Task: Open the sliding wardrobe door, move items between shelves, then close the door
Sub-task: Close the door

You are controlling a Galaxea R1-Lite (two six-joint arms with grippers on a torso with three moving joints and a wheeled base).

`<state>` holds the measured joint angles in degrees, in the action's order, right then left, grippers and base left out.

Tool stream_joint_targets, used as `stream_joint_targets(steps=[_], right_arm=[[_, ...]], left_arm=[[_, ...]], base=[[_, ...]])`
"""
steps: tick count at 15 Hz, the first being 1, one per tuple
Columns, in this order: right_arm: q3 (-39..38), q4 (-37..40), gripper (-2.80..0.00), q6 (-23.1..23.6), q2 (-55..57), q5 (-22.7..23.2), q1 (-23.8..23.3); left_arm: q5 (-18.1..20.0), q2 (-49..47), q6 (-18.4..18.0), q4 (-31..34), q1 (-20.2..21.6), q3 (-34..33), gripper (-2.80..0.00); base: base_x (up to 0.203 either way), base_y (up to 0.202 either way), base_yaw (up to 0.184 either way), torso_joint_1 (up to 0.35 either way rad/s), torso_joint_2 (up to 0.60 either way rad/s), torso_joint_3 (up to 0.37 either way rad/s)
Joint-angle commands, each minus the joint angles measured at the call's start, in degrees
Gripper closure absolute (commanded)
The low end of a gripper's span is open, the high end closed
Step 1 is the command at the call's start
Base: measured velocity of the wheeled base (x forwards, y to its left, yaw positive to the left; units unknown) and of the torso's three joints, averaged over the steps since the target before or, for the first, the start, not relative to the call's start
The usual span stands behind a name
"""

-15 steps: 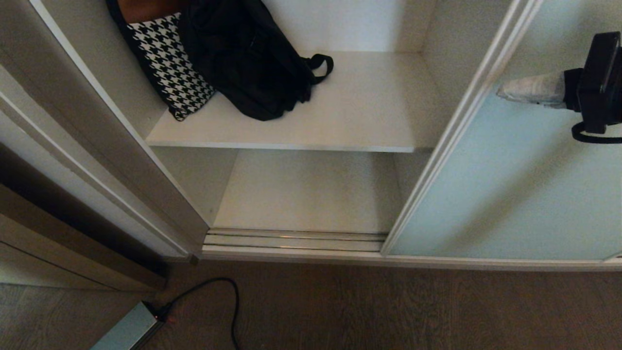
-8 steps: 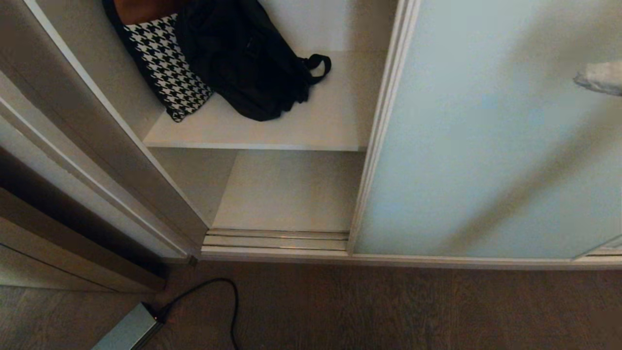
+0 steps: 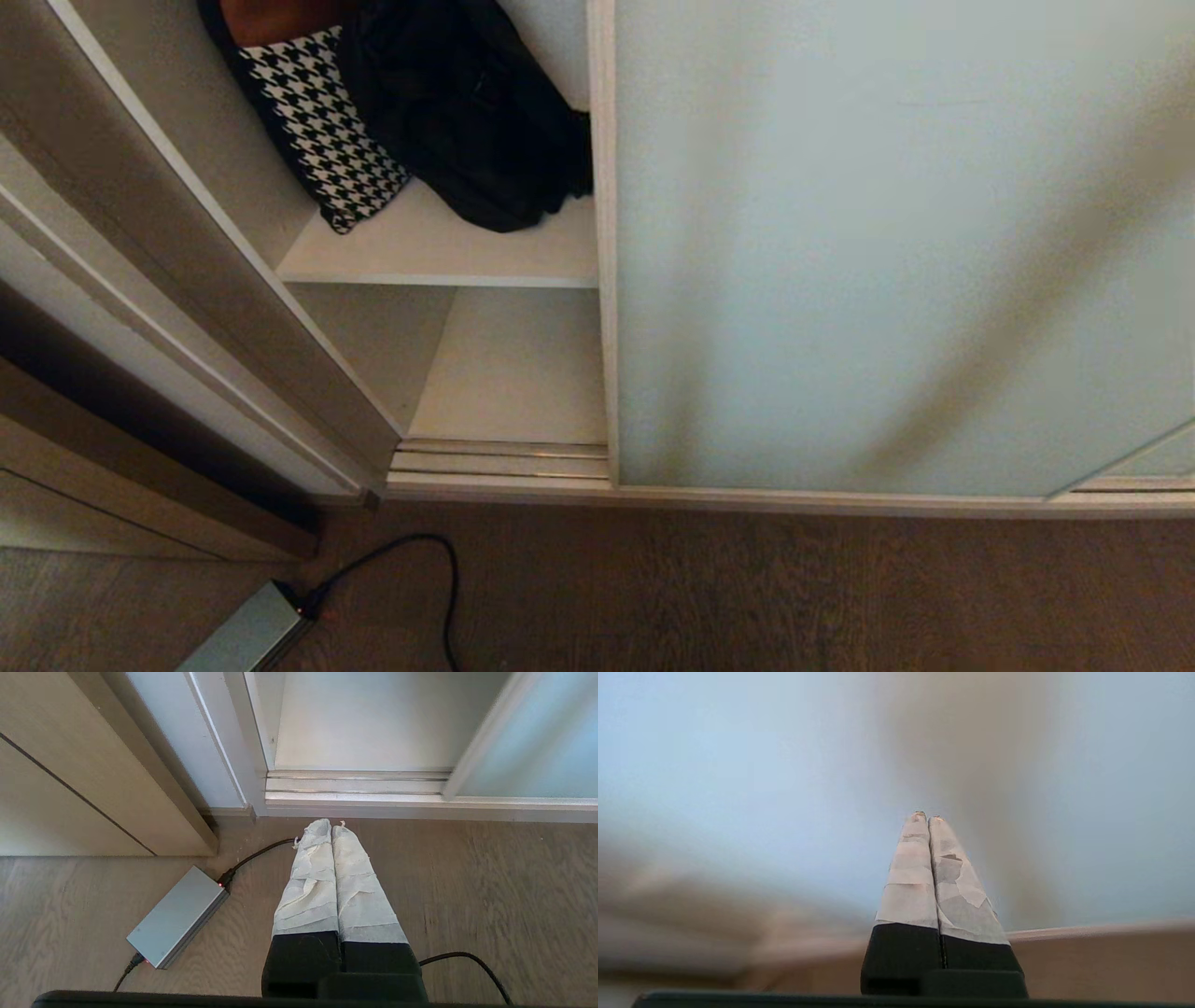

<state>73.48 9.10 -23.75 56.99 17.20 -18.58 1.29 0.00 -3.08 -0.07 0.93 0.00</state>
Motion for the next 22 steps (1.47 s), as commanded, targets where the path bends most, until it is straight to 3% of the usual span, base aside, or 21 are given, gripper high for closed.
stream_joint_targets(steps=[1, 5, 9, 13, 18, 22], right_arm=[[-0.05, -0.11, 0.00, -0.08, -1.43, -0.03, -12.88], [-1.25, -0.98, 0.00, 3.53, -0.38, -0.48, -33.12], [-1.15, -6.61, 0.00, 5.49, 5.80, -2.24, -46.80], [2.37, -12.17, 0.00, 5.62, 14.01, -1.31, -48.96], [19.13, -6.44, 0.00, 3.90, 26.19, 15.76, -49.53], [27.59, 2.97, 0.00, 0.43, 32.79, 25.63, -50.14]], left_arm=[[0.03, -0.09, 0.00, -0.01, 0.04, 0.00, 0.00], [0.03, -0.09, 0.00, -0.01, 0.04, 0.00, 0.00], [0.03, -0.09, 0.00, -0.02, 0.04, 0.00, 0.00], [0.03, -0.09, 0.00, -0.01, -0.04, 0.00, 0.00], [0.03, -0.09, 0.00, -0.01, -0.05, 0.00, 0.00], [0.03, -0.09, 0.00, -0.01, 0.04, 0.00, 0.00]], base=[[0.000, 0.000, 0.000, 0.000, 0.00, 0.000], [0.000, 0.000, 0.000, 0.000, 0.00, 0.000], [0.000, 0.000, 0.000, 0.000, 0.00, 0.000], [0.000, 0.000, 0.000, 0.000, 0.00, 0.000], [0.000, 0.000, 0.000, 0.000, 0.00, 0.000], [0.000, 0.000, 0.000, 0.000, 0.00, 0.000]])
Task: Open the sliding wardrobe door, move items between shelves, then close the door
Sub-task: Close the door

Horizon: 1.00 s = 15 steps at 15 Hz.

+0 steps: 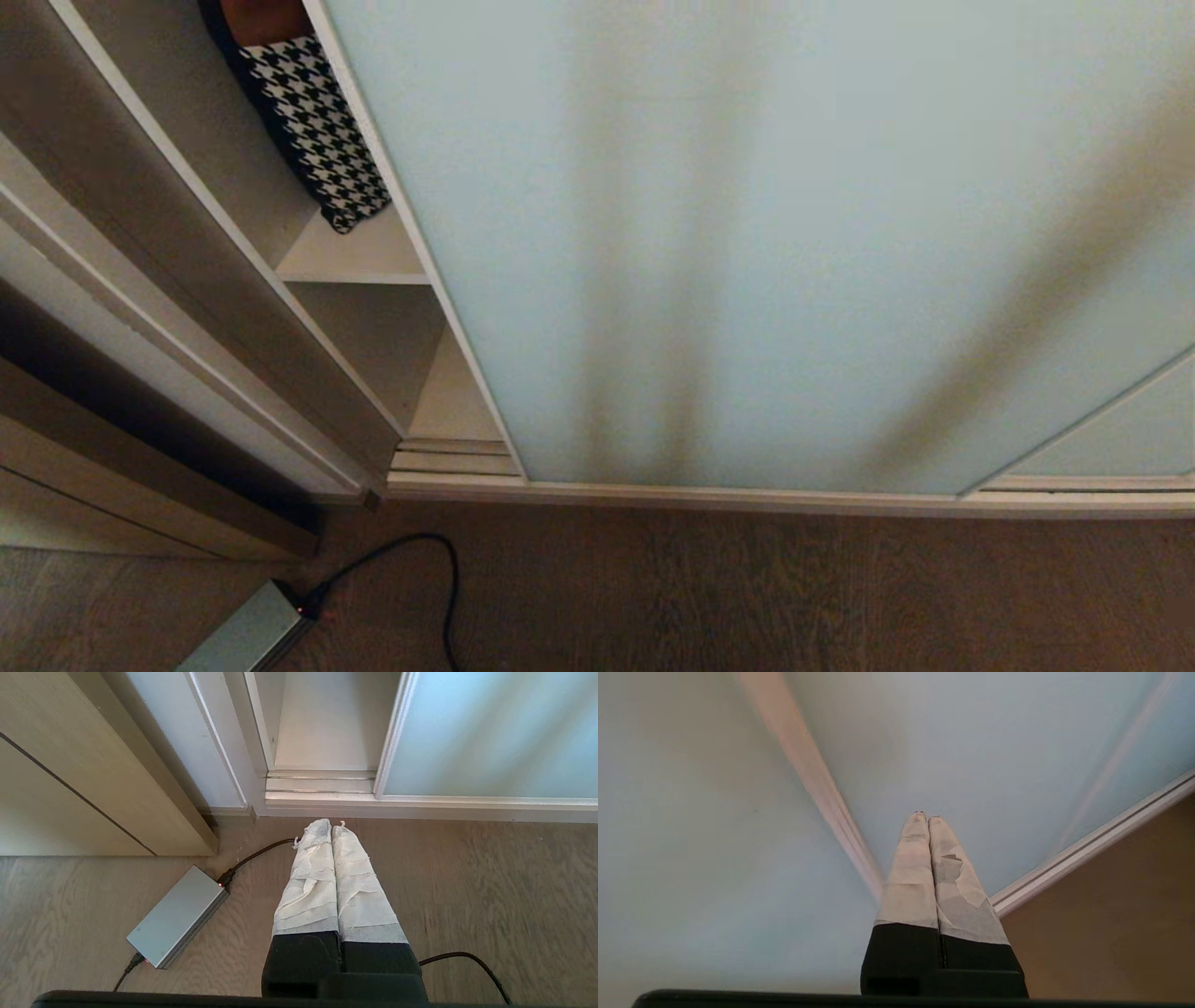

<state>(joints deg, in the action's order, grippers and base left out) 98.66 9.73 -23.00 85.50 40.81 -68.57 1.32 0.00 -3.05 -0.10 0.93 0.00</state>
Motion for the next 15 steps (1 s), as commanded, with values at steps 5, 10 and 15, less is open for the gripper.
stream_joint_targets(steps=[5, 10, 15], right_arm=[[8.89, 15.70, 0.00, -2.61, 8.52, 14.86, -0.43], [10.82, 15.40, 0.00, -8.52, 12.16, 17.11, 3.33], [10.89, 15.40, 0.00, -8.64, 13.47, 17.03, 7.84]], left_arm=[[0.00, -0.09, -0.03, 0.01, 0.04, 0.00, 0.00], [0.00, -0.09, -0.03, 0.01, 0.04, 0.00, 0.00], [0.00, -0.09, -0.03, 0.01, -0.04, 0.00, 0.00]], base=[[0.000, 0.000, 0.000, 0.000, 0.00, 0.000], [0.000, 0.000, 0.000, 0.000, 0.00, 0.000], [0.000, 0.000, 0.000, 0.000, 0.00, 0.000]])
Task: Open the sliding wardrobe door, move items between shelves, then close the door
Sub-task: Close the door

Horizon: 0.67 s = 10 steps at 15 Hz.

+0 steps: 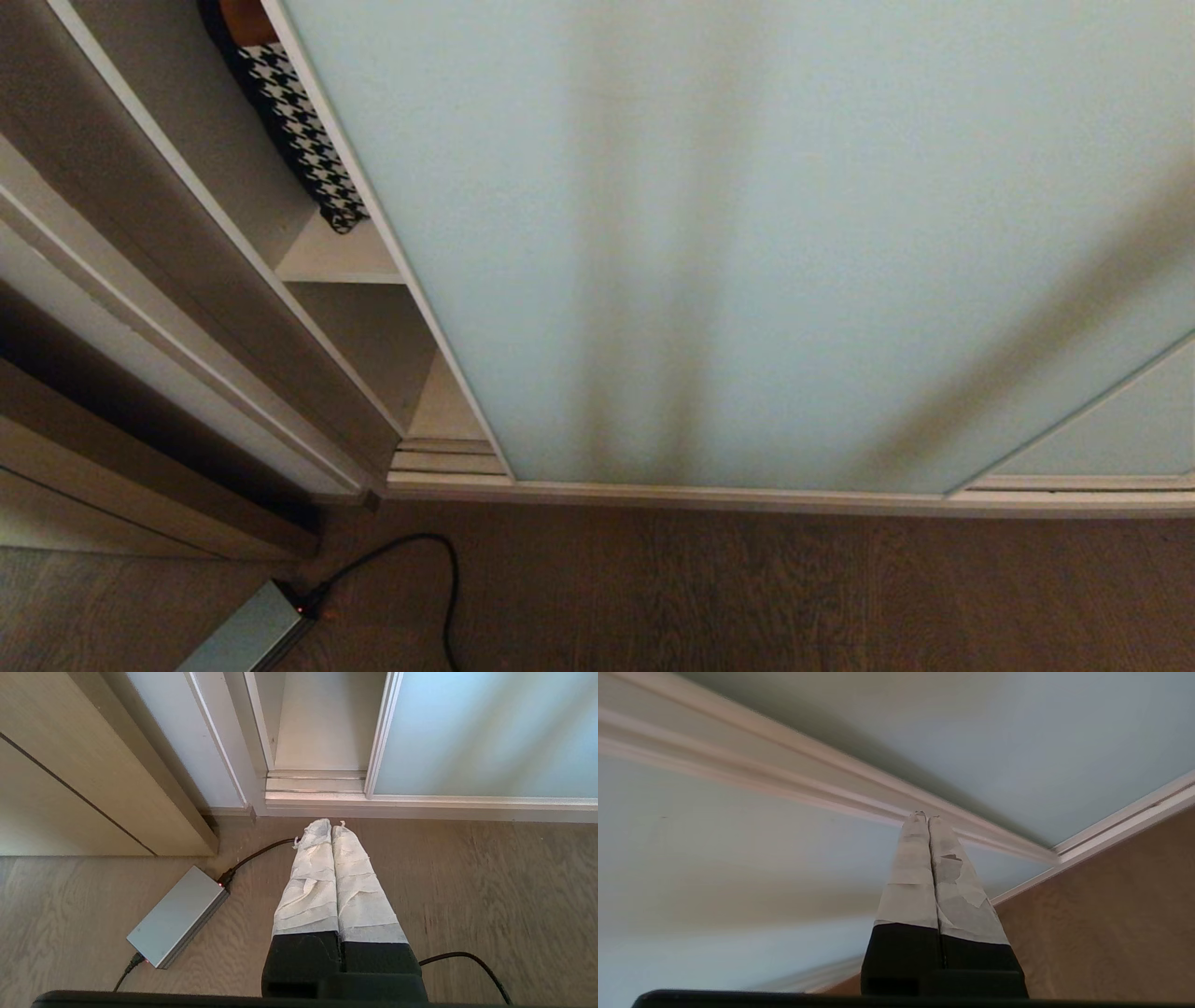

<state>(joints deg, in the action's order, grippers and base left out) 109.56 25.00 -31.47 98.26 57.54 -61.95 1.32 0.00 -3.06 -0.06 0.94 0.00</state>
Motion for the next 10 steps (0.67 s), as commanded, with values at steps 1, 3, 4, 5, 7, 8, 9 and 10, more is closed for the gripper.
stream_joint_targets(steps=[1, 3, 4, 5, 7, 8, 9, 10], right_arm=[[0.04, 0.14, 0.00, -0.17, 0.98, 0.30, 2.06], [0.04, 0.14, 0.00, -0.17, 1.57, 0.30, 3.56], [-0.03, 0.14, 0.00, -0.17, 1.65, 0.30, 4.09], [0.04, 0.10, 0.00, -0.17, 2.02, 0.30, 4.60], [0.12, -0.09, 0.00, -0.06, 2.46, 0.30, 5.05], [0.13, -0.14, 0.00, 0.00, 2.54, 0.21, 5.61], [0.08, -0.13, 0.00, 0.00, 2.87, 0.21, 5.70], [-0.05, -0.05, 0.00, -0.08, 3.14, 0.26, 5.76]], left_arm=[[0.00, -0.09, -0.02, -0.03, 0.03, 0.00, 0.00], [0.00, -0.09, -0.10, -0.03, 0.03, 0.00, 0.00], [0.00, -0.09, -0.02, -0.03, -0.04, 0.00, 0.00], [0.00, -0.09, -0.05, -0.03, 0.03, 0.00, 0.00], [0.00, -0.09, -0.02, -0.03, 0.03, 0.00, 0.00], [0.00, -0.09, -0.02, -0.03, 0.01, 0.00, 0.00], [0.00, -0.09, -0.02, -0.03, 0.03, 0.00, 0.00], [0.00, -0.09, -0.02, -0.03, -0.04, 0.00, 0.00]], base=[[0.000, 0.000, 0.000, 0.000, 0.00, 0.000], [0.000, 0.000, 0.000, 0.000, 0.00, 0.000], [0.000, 0.000, 0.000, 0.000, 0.00, 0.000], [0.000, 0.000, 0.000, 0.000, 0.00, 0.000], [0.000, 0.000, 0.000, 0.000, 0.00, 0.000], [0.000, 0.000, 0.000, 0.000, 0.00, 0.000], [0.000, 0.000, 0.000, 0.000, 0.00, 0.000], [0.000, 0.000, 0.000, 0.000, 0.00, 0.000]])
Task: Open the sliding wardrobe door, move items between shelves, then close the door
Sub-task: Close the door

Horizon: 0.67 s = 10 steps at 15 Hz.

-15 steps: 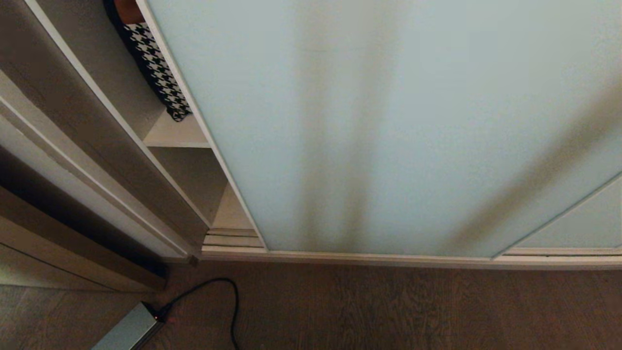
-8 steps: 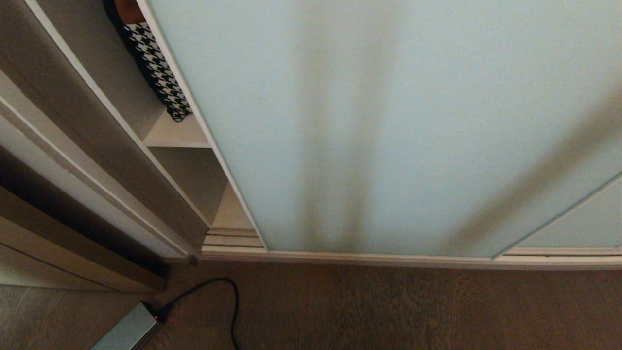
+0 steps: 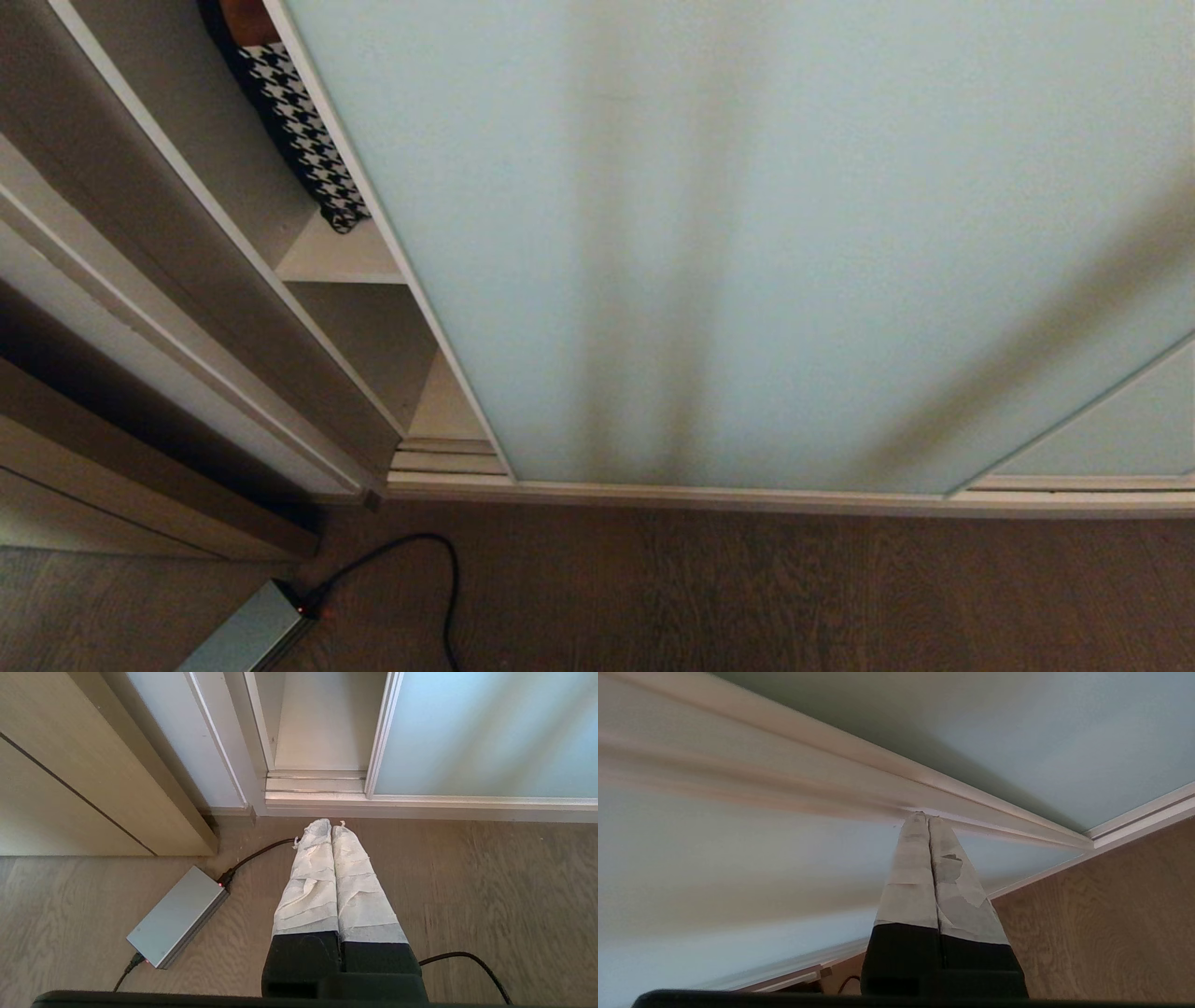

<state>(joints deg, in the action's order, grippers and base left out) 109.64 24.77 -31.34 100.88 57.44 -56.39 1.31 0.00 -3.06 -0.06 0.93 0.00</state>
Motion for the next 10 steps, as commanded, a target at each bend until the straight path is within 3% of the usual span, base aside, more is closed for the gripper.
stream_joint_targets(steps=[1, 10], right_arm=[[-0.13, 0.19, 0.00, -0.21, 1.19, 0.39, 0.39], [0.49, -3.98, 0.00, -0.03, 5.48, -0.11, 0.41]], left_arm=[[0.01, -0.09, -0.02, -0.08, 0.04, 0.00, 0.00], [0.01, -0.09, -0.02, -0.03, 0.04, 0.00, 0.00]], base=[[0.000, 0.000, 0.000, 0.000, 0.00, 0.000], [0.000, 0.000, 0.000, 0.000, 0.00, 0.000]])
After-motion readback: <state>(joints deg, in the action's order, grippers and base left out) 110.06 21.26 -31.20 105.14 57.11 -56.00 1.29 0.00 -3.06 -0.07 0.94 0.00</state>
